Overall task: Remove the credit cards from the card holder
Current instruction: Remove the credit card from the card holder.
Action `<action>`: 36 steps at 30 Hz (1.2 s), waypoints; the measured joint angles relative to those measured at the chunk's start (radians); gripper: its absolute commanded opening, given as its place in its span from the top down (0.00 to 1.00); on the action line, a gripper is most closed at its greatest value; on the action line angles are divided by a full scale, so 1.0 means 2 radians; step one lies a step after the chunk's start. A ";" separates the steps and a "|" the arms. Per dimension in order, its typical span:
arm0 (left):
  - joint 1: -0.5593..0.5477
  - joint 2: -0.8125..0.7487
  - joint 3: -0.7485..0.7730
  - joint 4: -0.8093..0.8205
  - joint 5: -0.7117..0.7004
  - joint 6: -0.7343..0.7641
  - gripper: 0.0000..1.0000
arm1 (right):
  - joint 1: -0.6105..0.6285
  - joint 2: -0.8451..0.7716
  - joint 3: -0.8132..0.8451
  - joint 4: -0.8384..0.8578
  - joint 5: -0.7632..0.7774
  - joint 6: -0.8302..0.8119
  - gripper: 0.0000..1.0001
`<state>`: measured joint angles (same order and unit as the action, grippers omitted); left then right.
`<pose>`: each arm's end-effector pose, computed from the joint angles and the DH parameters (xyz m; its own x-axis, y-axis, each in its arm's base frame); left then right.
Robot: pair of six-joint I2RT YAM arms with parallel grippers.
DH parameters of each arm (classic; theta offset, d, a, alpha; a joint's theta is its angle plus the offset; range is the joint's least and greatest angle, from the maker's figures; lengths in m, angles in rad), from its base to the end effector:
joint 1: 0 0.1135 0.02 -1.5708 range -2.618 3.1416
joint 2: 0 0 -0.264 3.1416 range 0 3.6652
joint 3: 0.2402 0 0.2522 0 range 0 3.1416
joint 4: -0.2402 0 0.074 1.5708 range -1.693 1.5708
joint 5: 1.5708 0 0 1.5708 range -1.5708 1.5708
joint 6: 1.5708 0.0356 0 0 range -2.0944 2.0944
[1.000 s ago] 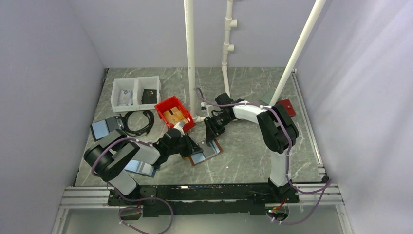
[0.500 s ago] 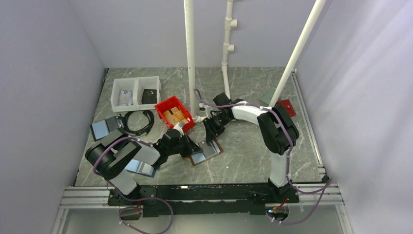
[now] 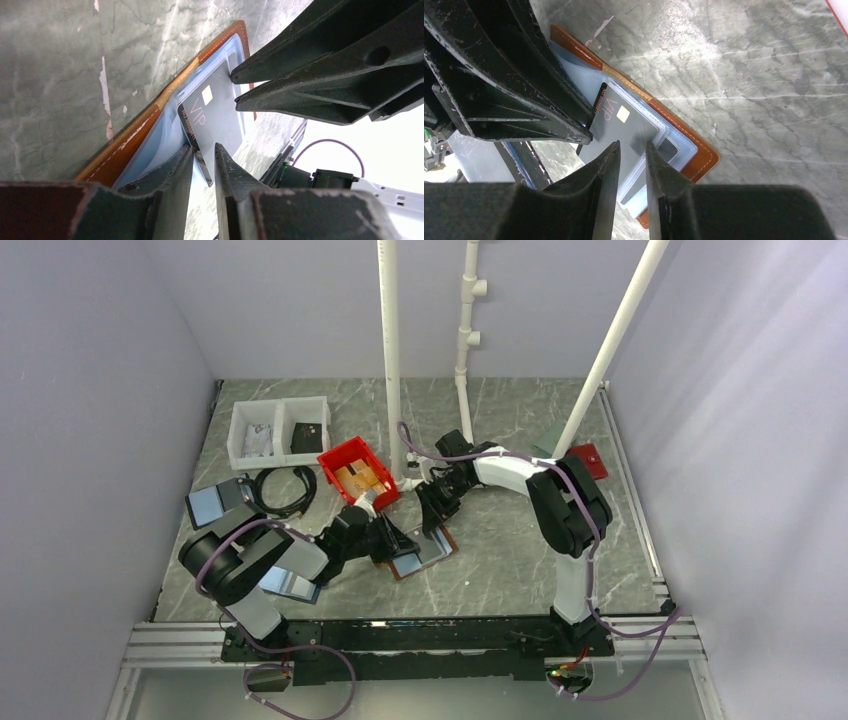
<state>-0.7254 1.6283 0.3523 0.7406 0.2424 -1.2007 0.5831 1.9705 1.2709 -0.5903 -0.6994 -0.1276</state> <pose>0.1867 -0.1770 0.1047 -0.8825 -0.4271 -0.1969 -0.0671 0.5287 -0.8461 0.3020 0.2266 0.1476 -0.7230 -0.5935 -0.3537 -0.6677 0.4688 0.5782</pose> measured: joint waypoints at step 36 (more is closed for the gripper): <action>-0.002 0.006 -0.043 0.068 -0.017 -0.033 1.00 | -0.005 0.005 0.002 -0.023 -0.017 -0.025 0.78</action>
<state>-0.7288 1.6409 0.2668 0.8764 0.2077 -1.2659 0.5739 1.9808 1.2755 -0.6361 -0.7338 -0.1768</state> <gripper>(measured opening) 0.014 0.221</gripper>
